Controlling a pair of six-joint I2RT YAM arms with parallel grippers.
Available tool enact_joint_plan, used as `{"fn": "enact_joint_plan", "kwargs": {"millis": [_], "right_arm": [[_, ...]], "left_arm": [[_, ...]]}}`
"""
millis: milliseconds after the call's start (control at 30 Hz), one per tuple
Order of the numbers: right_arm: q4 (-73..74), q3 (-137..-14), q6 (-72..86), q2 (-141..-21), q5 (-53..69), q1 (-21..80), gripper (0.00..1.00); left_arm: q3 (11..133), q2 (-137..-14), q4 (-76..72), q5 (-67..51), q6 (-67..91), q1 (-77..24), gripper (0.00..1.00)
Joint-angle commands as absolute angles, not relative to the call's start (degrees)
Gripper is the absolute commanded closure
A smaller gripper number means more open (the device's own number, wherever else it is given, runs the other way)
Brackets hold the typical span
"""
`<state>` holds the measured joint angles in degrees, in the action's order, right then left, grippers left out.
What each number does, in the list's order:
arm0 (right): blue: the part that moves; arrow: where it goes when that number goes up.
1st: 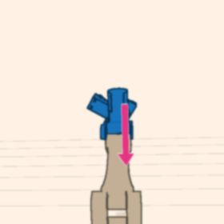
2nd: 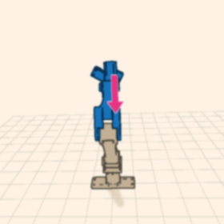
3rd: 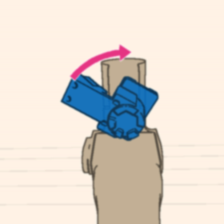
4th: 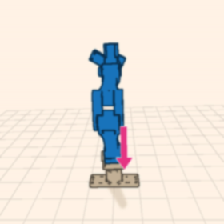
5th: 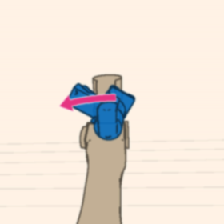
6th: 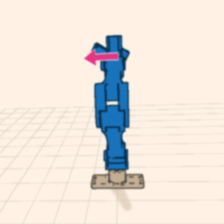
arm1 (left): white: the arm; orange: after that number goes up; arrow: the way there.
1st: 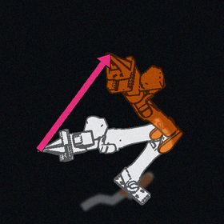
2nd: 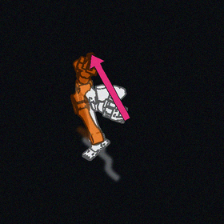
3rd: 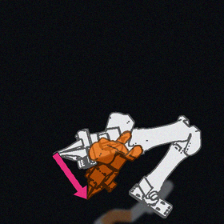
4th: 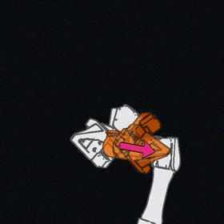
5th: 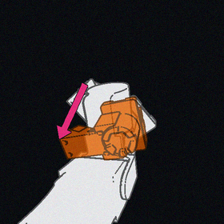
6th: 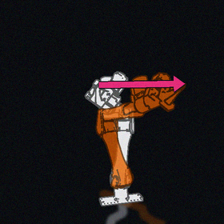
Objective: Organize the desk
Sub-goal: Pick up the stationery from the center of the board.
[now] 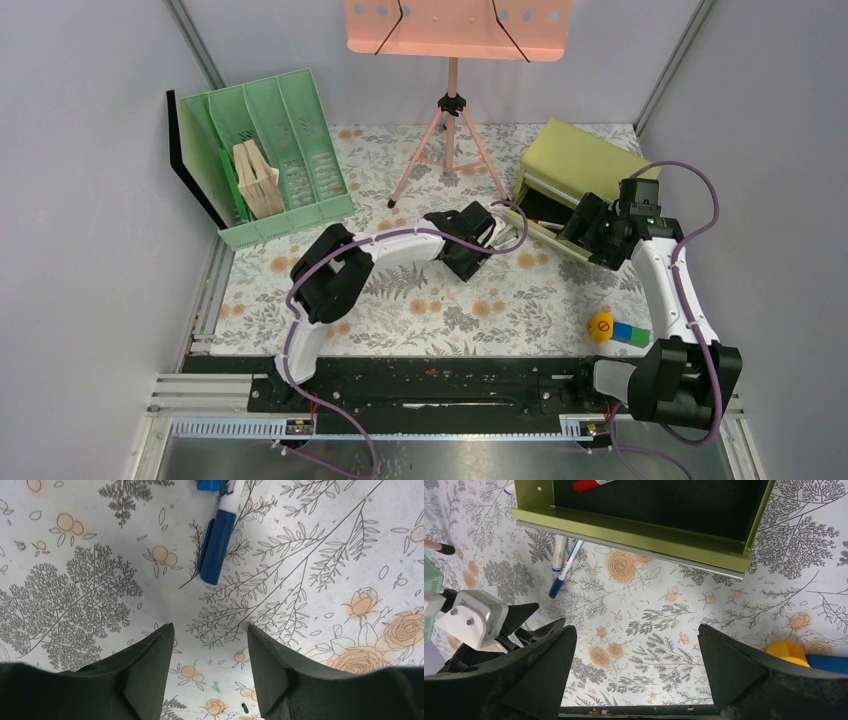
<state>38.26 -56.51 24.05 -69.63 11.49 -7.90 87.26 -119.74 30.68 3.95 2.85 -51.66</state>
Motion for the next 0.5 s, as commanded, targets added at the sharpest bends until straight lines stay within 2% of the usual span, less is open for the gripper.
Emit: {"fn": "enact_joint_plan", "kwargs": {"millis": [0,200,467], "right_arm": [[38.93,-58.38,24.09,-69.02,12.78,-8.09,0.02],[39.37,-57.39,23.98,-67.37,12.57,-8.09,0.01],[39.86,-55.98,23.60,-65.86,12.27,-8.08,0.02]], "left_arm": [[91.34,-124.07,33.48,5.60,0.44,-51.96,0.43],[99.11,-129.74,36.87,3.70,-0.50,-51.95,0.44],[102.74,-131.83,39.42,5.38,1.99,-51.95,0.49]]}}
